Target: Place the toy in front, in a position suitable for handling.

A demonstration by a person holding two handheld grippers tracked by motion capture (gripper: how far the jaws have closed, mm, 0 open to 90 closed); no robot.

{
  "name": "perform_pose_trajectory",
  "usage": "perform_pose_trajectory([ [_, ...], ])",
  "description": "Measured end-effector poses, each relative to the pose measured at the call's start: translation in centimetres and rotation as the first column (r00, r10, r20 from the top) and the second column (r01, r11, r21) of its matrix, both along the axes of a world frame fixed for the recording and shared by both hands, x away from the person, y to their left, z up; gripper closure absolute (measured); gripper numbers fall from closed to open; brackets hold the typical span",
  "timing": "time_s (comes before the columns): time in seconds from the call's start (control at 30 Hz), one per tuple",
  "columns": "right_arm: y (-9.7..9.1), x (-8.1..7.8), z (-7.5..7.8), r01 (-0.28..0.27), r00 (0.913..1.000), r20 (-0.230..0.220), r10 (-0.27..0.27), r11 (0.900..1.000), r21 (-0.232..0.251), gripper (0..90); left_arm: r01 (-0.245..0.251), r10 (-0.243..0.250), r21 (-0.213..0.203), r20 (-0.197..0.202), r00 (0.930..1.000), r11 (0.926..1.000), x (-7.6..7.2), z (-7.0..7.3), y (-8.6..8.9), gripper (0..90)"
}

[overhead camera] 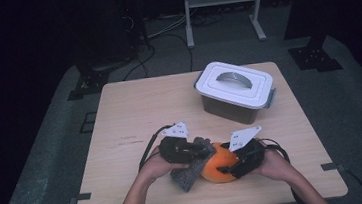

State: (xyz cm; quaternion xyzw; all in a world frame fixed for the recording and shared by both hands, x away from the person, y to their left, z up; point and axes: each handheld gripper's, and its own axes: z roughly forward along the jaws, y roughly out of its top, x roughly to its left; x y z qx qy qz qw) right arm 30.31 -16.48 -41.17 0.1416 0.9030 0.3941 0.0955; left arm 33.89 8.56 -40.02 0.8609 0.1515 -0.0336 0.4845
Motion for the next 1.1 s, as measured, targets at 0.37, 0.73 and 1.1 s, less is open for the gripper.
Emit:
perform_pose_trajectory([
  [0.37,1.4,2.1,0.8,-0.056,0.9981,-0.018,0.058,0.9906,0.125,55.0,-0.055,0.056,-0.01,0.05,0.9972,0.9984,0.4,2.2,3.2,73.9],
  [0.73,3.9,2.7,-0.4,-0.122,0.9925,0.012,0.121,0.9861,0.113,52.6,-0.07,0.071,-0.022,0.026,0.9971,0.9973,0.3,1.6,4.8,74.0],
  [1.1,0.9,2.8,-0.9,-0.116,0.9933,0.008,0.116,0.9858,0.122,51.7,-0.054,0.054,-0.007,0.023,0.9983,0.9985,0.8,1.6,3.5,73.9],
])
